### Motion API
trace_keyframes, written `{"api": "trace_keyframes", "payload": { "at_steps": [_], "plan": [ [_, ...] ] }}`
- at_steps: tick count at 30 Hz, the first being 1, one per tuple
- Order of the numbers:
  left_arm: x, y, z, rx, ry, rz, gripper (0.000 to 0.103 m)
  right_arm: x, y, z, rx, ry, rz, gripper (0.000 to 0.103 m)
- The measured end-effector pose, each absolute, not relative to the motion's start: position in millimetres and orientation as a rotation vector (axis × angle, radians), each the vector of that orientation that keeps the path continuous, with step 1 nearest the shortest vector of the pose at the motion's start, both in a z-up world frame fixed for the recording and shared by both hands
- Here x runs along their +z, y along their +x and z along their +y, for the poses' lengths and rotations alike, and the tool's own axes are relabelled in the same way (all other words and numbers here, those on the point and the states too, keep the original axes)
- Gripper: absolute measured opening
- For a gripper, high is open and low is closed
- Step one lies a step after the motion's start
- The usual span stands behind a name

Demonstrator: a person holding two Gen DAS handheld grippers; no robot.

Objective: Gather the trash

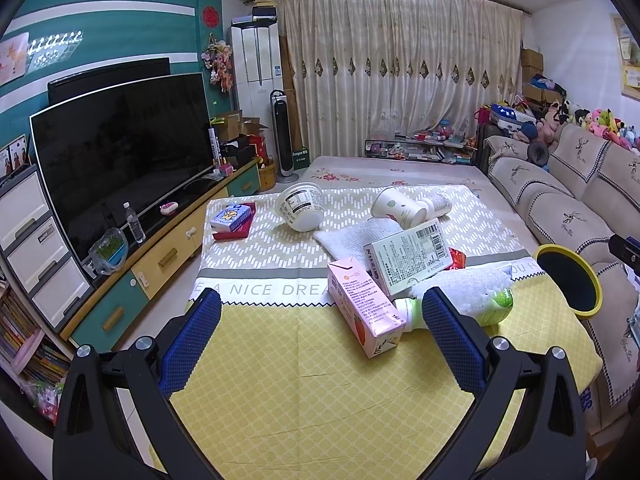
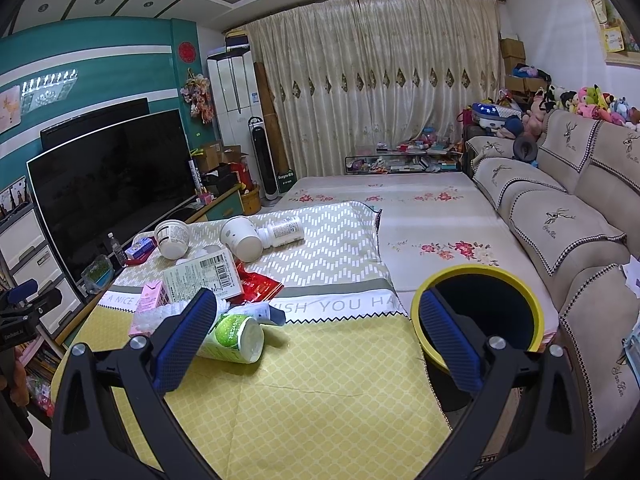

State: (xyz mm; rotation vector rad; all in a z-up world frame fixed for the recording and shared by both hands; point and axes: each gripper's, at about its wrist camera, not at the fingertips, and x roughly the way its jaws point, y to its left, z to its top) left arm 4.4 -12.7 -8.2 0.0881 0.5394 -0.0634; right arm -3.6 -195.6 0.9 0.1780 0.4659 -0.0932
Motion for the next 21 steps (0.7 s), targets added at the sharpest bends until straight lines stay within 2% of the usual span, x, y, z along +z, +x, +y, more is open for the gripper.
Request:
{"api": "trace_keyframes", "payload": {
  "at_steps": [21],
  "plan": [
    [-20.7,26.6,-14.0,-0.066,0.088,0.578,0.099,-6.2,10.2,-202.6,-0.086,0.196,0.49,0.097]
  ]
}}
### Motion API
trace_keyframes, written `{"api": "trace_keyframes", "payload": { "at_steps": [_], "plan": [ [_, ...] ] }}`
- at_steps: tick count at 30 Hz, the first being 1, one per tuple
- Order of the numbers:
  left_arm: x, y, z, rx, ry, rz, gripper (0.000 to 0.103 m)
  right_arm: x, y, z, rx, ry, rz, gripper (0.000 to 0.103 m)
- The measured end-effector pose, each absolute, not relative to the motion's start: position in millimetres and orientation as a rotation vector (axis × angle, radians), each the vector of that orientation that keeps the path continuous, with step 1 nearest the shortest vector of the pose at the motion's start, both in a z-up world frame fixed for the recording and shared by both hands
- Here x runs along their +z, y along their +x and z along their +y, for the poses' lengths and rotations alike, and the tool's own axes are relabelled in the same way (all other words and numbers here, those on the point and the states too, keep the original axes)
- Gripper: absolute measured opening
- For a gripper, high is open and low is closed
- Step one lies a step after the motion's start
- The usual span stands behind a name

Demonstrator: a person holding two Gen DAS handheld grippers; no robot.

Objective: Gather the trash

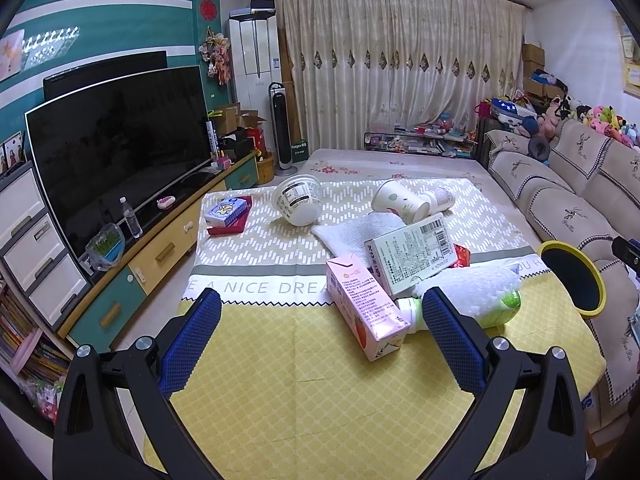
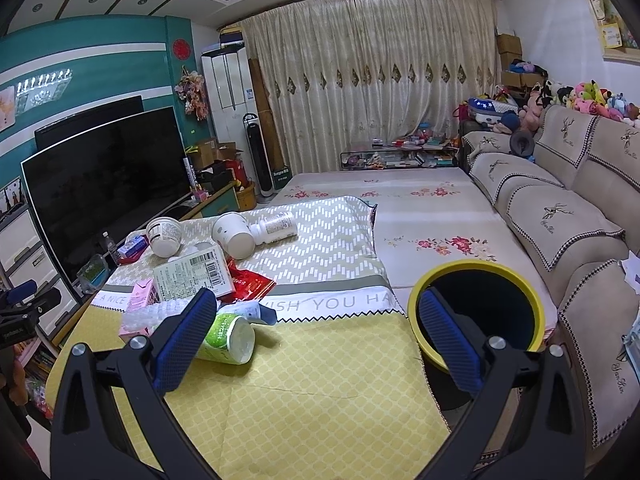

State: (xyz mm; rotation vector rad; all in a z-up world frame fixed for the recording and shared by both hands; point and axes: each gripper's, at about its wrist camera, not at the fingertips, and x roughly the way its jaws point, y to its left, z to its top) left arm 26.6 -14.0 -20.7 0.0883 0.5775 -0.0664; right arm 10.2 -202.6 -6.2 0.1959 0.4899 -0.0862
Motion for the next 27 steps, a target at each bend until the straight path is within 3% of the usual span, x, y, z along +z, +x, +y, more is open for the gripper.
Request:
{"api": "trace_keyframes", "payload": {
  "at_steps": [12,27],
  "plan": [
    [-12.6,111.1,9.3,-0.025,0.063,0.532,0.099,-13.0,81.3,-210.1,-0.058,0.165,0.539,0.097],
    [-53.6,233.2,28.1,0.064,0.028,0.516,0.099,-35.5,271.6,-185.1,0.111,-0.013,0.672,0.092]
  ]
}}
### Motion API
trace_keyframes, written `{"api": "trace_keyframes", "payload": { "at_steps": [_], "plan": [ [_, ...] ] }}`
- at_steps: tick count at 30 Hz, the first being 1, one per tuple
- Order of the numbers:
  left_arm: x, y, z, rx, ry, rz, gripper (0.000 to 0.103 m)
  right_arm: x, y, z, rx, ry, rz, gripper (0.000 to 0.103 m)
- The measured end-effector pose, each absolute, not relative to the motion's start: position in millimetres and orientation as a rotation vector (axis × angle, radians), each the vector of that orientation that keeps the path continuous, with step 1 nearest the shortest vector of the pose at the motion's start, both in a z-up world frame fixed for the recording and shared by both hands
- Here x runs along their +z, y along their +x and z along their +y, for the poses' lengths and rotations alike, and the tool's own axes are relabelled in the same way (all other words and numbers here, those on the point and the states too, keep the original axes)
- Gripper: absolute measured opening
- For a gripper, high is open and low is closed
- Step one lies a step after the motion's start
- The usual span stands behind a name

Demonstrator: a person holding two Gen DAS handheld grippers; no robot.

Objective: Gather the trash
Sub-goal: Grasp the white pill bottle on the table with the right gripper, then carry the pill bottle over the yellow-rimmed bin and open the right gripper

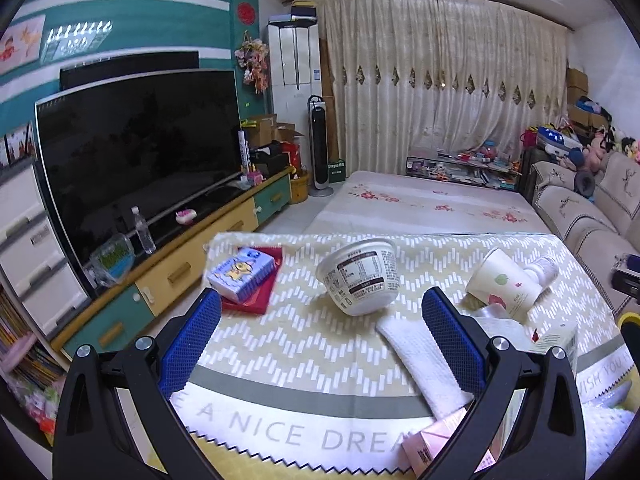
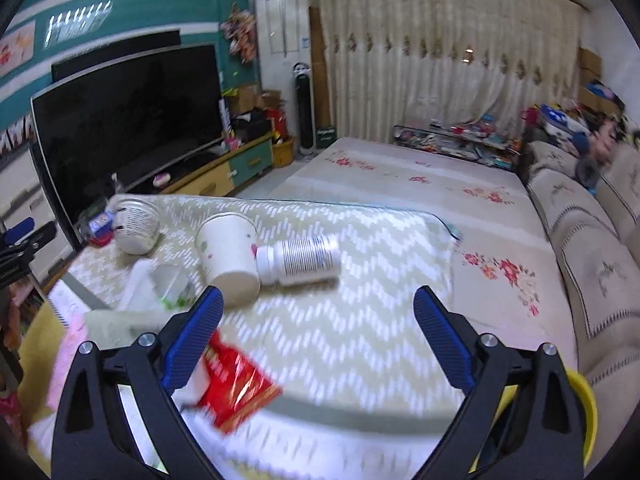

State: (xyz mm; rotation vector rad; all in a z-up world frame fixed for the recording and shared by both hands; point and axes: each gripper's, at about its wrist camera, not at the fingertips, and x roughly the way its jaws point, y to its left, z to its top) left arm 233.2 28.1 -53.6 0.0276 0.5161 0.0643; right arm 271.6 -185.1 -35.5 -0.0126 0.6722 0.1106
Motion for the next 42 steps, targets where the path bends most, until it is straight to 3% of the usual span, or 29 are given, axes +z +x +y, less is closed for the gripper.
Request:
{"api": "trace_keyframes", "payload": {
  "at_steps": [10,32,34,42],
  "plan": [
    [-80.3,247.9,30.1,0.034,0.02,0.566,0.099,-73.6,353.3,-169.3,0.165,-0.054,0.785,0.092],
    [-88.1,246.6,17.8,-0.002,0.054,0.596,0.099,-100.7,397.5,-154.4,0.118,-0.111,0.909,0.093],
    [-89.6,247.2,16.4,-0.004,0.058,0.601,0.099,-105.3,400.0,-157.5,0.109,-0.084,0.93,0.082],
    [-92.3,246.3,10.4,-0.028,0.077,0.61,0.099,-53.2,337.7,-180.1,0.073,-0.017,0.793,0.082]
  ]
}}
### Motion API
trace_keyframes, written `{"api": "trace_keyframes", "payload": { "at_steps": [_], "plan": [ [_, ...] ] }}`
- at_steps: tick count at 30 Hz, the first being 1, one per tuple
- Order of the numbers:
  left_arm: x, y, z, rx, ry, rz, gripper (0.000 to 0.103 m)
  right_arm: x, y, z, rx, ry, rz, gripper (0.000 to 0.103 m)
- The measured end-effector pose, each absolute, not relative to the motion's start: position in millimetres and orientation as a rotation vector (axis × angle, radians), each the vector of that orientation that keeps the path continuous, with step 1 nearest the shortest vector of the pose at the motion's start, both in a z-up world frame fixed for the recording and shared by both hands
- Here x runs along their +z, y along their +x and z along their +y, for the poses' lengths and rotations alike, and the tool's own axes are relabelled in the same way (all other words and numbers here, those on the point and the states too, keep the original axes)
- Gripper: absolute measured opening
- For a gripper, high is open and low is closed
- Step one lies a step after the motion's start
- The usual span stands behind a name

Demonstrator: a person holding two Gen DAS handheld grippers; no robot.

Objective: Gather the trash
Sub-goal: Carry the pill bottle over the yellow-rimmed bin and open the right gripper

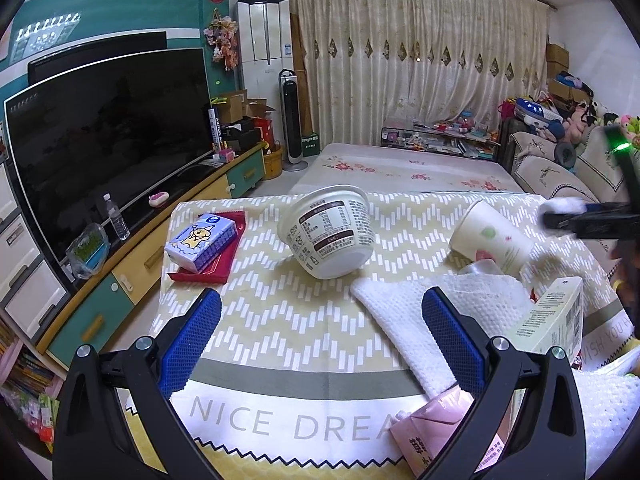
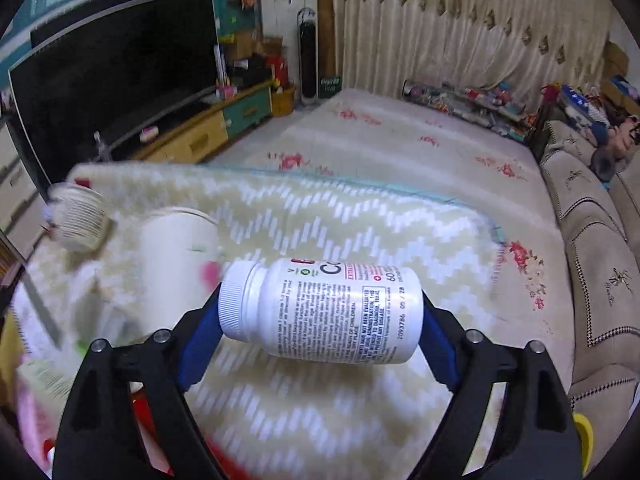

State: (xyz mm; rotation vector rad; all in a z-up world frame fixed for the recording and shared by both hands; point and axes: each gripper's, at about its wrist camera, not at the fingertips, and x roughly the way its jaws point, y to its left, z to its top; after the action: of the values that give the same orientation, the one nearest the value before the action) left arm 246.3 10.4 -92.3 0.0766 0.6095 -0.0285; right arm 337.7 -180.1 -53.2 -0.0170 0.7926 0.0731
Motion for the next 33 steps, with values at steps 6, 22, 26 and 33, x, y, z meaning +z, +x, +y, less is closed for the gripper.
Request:
{"api": "trace_keyframes", "payload": {
  "at_steps": [6,22,26,33],
  "plan": [
    [-88.4,242.1,11.9,-0.062,0.044,0.608,0.099,-32.2,222.4,-250.5,-0.12,0.064,0.692,0.082],
    [-35.5,132.4,-51.3,-0.341,0.085,0.528,0.099,-164.7,143.5,-419.5,-0.564,0.232,0.928,0.082],
    [-35.4,97.0,-74.4,-0.44,0.146,0.553,0.099,-169.3,142.6,-417.8,-0.562,0.232,0.923,0.089],
    [-54.9,64.9,-103.6,-0.552,0.226,0.593,0.099,-147.1,121.3,-400.6,-0.558,0.211,0.853,0.09]
  ]
}}
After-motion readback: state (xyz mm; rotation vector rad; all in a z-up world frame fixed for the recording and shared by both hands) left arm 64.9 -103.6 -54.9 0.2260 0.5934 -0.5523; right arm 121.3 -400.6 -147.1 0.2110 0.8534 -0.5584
